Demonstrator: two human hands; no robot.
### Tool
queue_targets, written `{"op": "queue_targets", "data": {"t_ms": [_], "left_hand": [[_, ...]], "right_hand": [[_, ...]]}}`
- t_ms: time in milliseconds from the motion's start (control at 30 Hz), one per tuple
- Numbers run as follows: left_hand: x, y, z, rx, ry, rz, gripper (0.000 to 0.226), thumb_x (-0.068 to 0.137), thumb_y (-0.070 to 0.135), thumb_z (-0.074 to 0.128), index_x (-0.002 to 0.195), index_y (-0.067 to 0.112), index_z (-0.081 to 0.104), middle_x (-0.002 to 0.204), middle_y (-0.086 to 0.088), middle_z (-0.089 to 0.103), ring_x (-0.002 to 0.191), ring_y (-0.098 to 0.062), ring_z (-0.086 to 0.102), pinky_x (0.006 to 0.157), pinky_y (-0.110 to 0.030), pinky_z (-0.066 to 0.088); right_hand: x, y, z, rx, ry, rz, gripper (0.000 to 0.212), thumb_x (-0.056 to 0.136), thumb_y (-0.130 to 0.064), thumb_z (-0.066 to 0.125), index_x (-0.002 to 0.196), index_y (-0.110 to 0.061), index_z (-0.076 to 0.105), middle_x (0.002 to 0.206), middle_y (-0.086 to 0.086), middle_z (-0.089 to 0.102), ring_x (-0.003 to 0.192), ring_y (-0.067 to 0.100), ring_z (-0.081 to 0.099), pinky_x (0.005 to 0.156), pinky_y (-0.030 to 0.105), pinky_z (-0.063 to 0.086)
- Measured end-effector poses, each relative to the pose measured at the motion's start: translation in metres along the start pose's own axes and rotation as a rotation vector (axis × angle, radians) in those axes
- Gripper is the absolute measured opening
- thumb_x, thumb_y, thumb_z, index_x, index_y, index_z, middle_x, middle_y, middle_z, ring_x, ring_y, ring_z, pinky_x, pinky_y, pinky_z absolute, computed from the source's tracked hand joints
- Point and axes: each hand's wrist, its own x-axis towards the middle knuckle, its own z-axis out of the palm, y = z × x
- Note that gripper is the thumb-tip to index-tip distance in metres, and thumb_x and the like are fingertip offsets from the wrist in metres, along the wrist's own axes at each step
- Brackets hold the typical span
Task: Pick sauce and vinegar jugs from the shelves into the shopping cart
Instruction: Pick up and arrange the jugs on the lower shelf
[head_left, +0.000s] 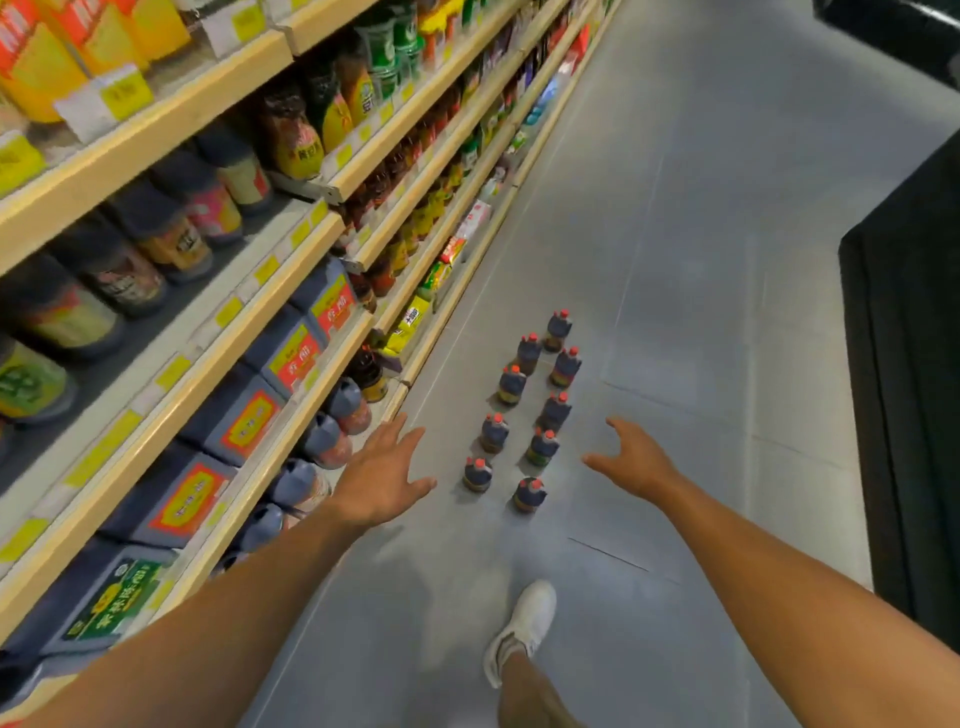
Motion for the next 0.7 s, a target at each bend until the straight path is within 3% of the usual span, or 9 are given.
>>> {"op": "queue_targets", "data": {"t_ms": [100, 367, 700], "left_hand": [[0.038, 0.002, 0.021, 0.036, -0.043, 0.007, 0.085, 0.089, 0.064, 0.059, 0.158, 0.025, 0.026, 0.169, -0.005, 0.014, 0.154, -0.031, 0.019, 0.120, -0.048, 0.028], [0.130, -0.019, 0.074, 0.084, -0.221, -0.013, 0.085, 0.091, 0.060, 0.059, 0.158, 0.023, 0.024, 0.169, -0.004, 0.014, 0.154, -0.027, 0.018, 0.121, -0.045, 0.029], [0.278, -0.058, 0.211, 0.178, -0.409, 0.039, 0.086, 0.093, 0.059, 0.058, 0.160, 0.022, 0.019, 0.168, -0.002, 0.017, 0.155, -0.024, 0.016, 0.121, -0.043, 0.027]], "right_hand": [[0.041, 0.033, 0.004, -0.015, -0.074, 0.071, 0.084, 0.091, -0.043, 0.072, 0.156, -0.009, 0.031, 0.163, 0.012, 0.032, 0.149, 0.029, 0.033, 0.119, 0.036, 0.028], [0.119, 0.077, 0.050, -0.012, -0.193, 0.189, 0.080, 0.091, -0.042, 0.073, 0.155, -0.012, 0.035, 0.160, 0.010, 0.037, 0.146, 0.028, 0.037, 0.117, 0.036, 0.030], [0.232, 0.151, 0.189, 0.017, -0.279, 0.266, 0.075, 0.094, -0.041, 0.069, 0.156, -0.018, 0.034, 0.162, 0.006, 0.035, 0.147, 0.025, 0.036, 0.117, 0.035, 0.031]]}}
